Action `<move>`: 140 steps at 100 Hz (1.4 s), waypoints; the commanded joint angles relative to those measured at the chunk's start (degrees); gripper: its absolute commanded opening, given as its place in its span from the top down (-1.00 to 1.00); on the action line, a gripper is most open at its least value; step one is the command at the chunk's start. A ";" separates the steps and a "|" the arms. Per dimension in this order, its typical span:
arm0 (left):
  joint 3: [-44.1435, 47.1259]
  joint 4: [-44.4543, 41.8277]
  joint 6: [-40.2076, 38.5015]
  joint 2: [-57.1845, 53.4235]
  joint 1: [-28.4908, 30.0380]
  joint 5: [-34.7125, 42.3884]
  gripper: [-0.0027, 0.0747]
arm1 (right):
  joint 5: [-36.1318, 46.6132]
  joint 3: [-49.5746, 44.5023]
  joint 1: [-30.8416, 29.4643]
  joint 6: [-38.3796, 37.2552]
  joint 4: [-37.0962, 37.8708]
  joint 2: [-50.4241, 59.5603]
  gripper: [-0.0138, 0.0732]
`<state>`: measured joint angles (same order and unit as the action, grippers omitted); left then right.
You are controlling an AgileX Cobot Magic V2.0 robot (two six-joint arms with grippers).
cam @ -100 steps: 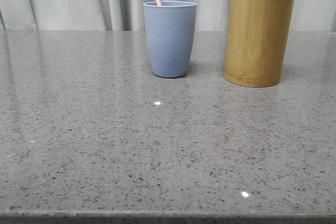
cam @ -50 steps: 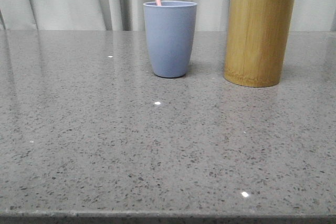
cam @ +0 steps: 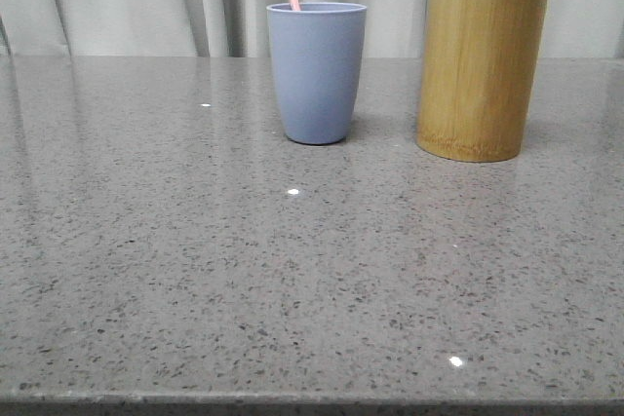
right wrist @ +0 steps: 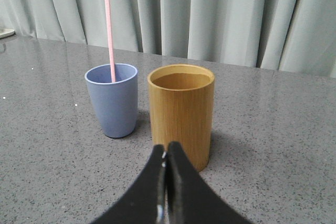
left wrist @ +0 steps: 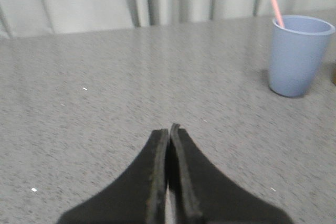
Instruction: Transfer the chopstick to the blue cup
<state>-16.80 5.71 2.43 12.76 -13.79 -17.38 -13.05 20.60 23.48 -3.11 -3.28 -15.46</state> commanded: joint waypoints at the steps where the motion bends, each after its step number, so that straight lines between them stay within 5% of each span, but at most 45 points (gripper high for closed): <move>1: 1.38 -0.76 -0.40 -0.73 2.20 10.23 0.98 | 4.93 1.40 -0.37 0.15 0.57 -0.40 0.84; 46: 13.91 -4.83 -0.40 -11.78 13.22 14.53 0.98 | 4.86 1.40 -0.37 0.15 0.57 -0.40 0.84; 140: 17.49 -2.64 -2.43 -15.03 13.70 12.62 0.98 | 4.86 1.40 -0.37 0.15 0.57 -0.47 0.84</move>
<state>0.18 2.50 0.82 -0.23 -0.14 -9.09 -12.93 20.54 23.48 -3.11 -3.19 -15.46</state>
